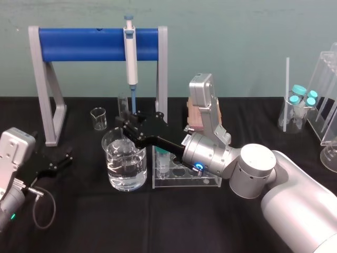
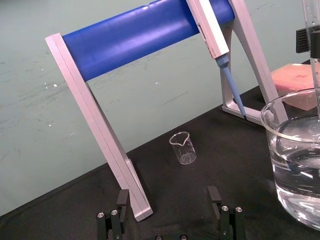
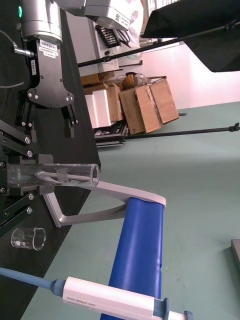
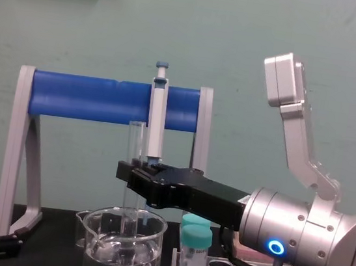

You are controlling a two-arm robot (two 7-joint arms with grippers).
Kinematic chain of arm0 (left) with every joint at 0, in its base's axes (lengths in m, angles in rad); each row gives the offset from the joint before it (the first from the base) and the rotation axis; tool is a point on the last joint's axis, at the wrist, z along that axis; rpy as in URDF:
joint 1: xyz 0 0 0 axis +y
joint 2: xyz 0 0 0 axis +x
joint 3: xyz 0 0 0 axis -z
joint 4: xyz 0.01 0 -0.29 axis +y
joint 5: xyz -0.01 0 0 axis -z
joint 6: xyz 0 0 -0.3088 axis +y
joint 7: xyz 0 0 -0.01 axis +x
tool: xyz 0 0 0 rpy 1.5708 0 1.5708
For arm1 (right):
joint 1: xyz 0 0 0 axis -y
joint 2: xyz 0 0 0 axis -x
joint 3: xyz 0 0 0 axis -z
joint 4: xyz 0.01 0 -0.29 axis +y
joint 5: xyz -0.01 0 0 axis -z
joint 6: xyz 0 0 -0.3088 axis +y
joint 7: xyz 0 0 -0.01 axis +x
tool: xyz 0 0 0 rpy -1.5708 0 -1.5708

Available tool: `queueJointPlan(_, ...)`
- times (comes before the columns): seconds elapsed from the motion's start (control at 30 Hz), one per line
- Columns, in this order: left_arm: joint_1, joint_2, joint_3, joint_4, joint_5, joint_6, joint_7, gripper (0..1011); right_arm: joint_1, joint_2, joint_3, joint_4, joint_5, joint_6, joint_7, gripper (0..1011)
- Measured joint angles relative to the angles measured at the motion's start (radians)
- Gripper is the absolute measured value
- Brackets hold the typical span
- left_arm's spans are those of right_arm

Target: Hold the test tube with one hand and immerse one end into the beaker, then return it to the test tube rack.

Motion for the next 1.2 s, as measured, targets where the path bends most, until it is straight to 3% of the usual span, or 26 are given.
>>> queueJointPlan(1.2,0.000,0.000,0.000,0.000,0.000,0.000,0.000,1000,-0.001,0.001,0.000,0.000,0.003,0.001,0.000,226)
